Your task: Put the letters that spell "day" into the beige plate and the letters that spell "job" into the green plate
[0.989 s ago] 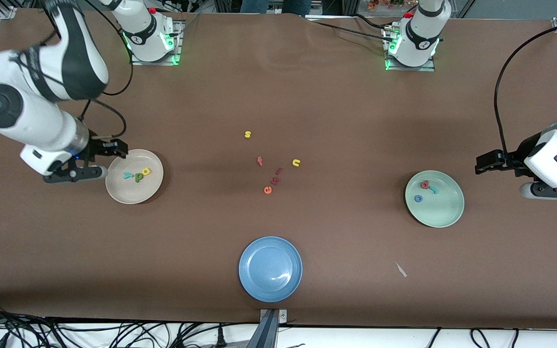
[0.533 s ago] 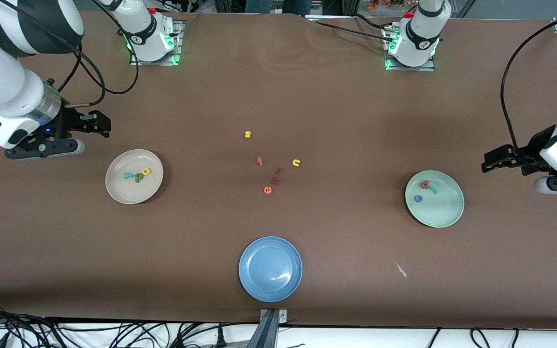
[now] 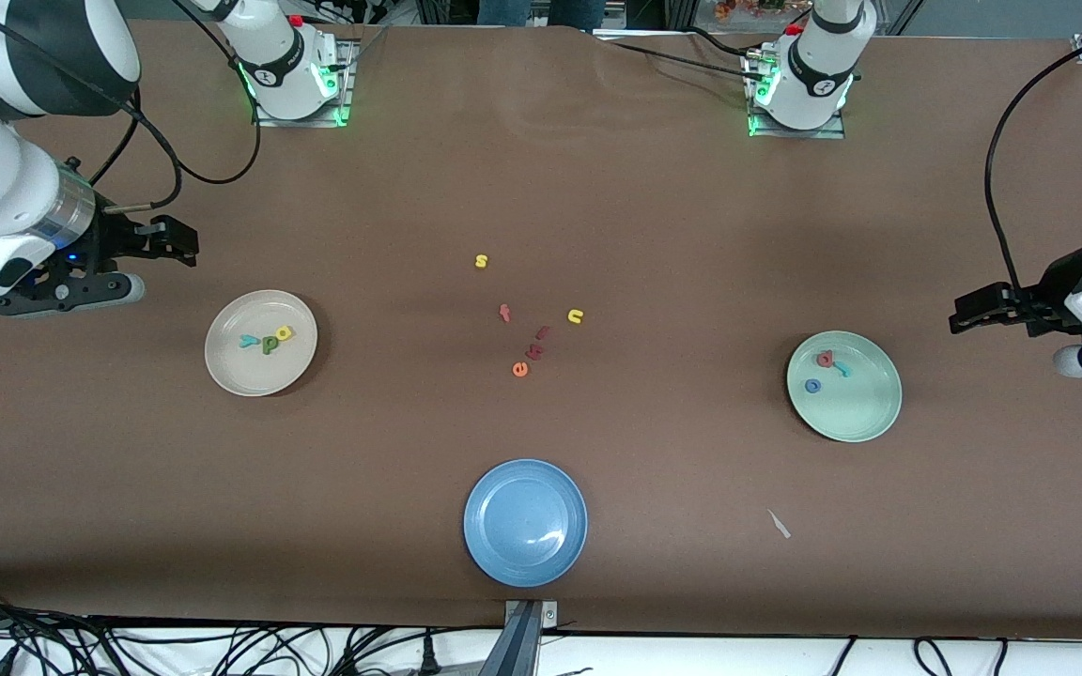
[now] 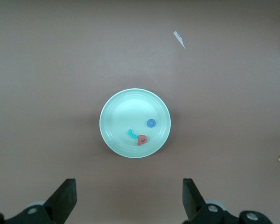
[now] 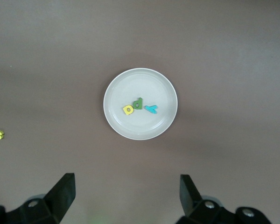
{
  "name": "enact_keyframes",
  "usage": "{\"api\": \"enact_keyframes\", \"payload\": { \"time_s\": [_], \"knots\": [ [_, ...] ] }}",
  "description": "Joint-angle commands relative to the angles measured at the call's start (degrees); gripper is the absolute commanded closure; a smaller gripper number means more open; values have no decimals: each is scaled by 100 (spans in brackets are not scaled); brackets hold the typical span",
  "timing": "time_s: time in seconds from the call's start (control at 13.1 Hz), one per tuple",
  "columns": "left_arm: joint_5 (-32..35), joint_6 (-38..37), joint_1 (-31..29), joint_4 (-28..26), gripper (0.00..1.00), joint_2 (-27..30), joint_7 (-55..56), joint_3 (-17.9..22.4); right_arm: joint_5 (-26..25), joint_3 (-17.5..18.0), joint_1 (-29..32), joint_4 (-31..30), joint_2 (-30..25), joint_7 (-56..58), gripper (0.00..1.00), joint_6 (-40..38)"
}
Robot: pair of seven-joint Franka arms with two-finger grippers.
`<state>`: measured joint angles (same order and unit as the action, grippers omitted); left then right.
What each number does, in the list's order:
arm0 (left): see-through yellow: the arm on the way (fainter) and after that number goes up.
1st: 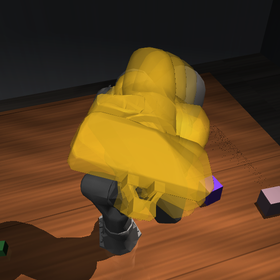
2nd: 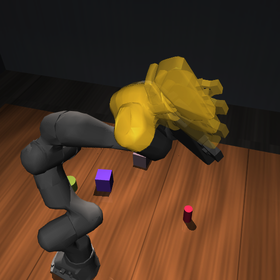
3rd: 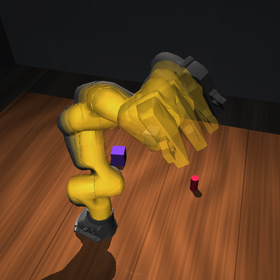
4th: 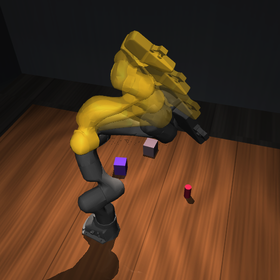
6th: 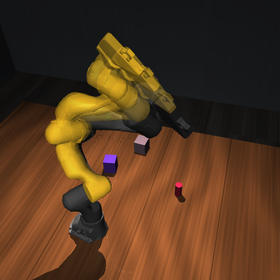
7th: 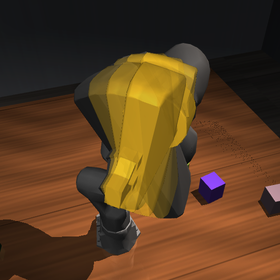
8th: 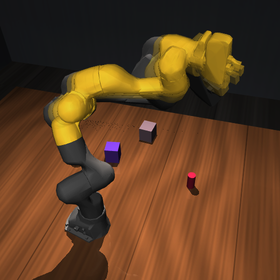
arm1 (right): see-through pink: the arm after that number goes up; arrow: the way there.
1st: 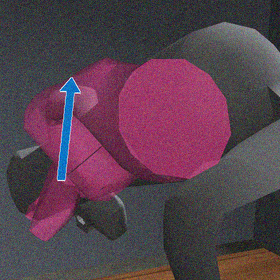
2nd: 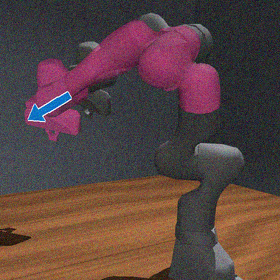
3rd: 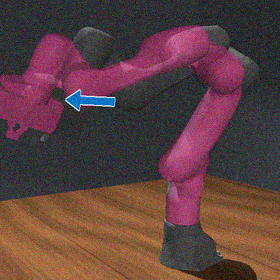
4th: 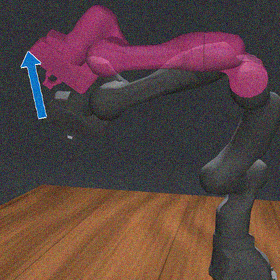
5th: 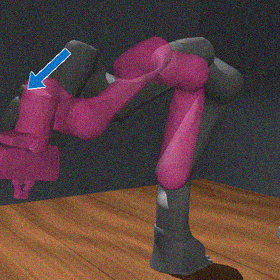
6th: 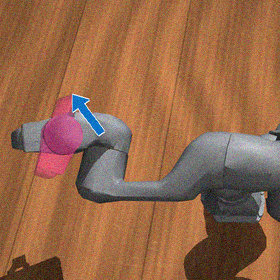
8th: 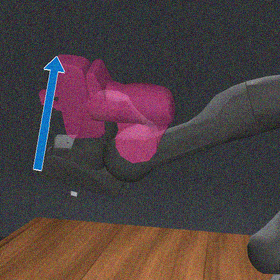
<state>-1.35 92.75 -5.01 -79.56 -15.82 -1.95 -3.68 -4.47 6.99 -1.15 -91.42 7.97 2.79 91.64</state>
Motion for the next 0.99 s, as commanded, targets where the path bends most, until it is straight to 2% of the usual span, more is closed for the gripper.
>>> {"api": "enact_keyframes", "payload": {
  "time_s": [0.0, 0.91],
  "knots": [
    [144, -91, -9, 2, 0, 229, -131, -28, 140, -102, -104, 151, 30, 73, 1, -138],
    [206, -91, 53, -51, 0, 404, 168, -71, 184, -75, -184, 433, 100, 38, 1, -287]
  ]
}}
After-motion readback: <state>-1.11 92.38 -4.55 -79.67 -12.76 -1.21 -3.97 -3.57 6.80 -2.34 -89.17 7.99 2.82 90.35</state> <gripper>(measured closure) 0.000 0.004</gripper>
